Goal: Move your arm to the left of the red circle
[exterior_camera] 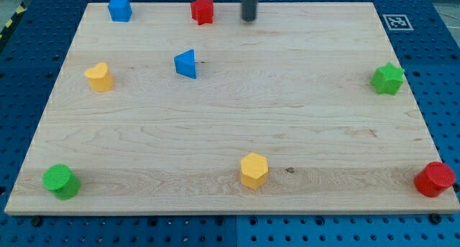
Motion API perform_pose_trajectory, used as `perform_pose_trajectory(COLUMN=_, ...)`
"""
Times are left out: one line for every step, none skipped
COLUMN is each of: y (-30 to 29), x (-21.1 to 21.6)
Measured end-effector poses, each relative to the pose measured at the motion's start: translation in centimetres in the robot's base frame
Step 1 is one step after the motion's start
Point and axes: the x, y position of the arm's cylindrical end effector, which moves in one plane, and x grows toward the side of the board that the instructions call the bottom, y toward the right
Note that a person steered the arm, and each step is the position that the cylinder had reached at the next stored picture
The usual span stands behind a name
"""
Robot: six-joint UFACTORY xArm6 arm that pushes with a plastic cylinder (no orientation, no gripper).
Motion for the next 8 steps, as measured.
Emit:
perform_pose_trajectory(y=4.1, x=4.6)
perform_pose_trajectory(y=4.8, x=9.6)
perform_pose_trajectory(y=6.4, x=16.1)
perform_pose_trajectory(y=8.6, x=22.1)
perform_pose_trajectory(y=9.1, x=23.5)
perform_pose_trajectory(y=9.1, x=24.6)
perform_pose_trajectory(y=9.1, x=28.0)
perform_pose_trajectory(y=9.6, x=31.6)
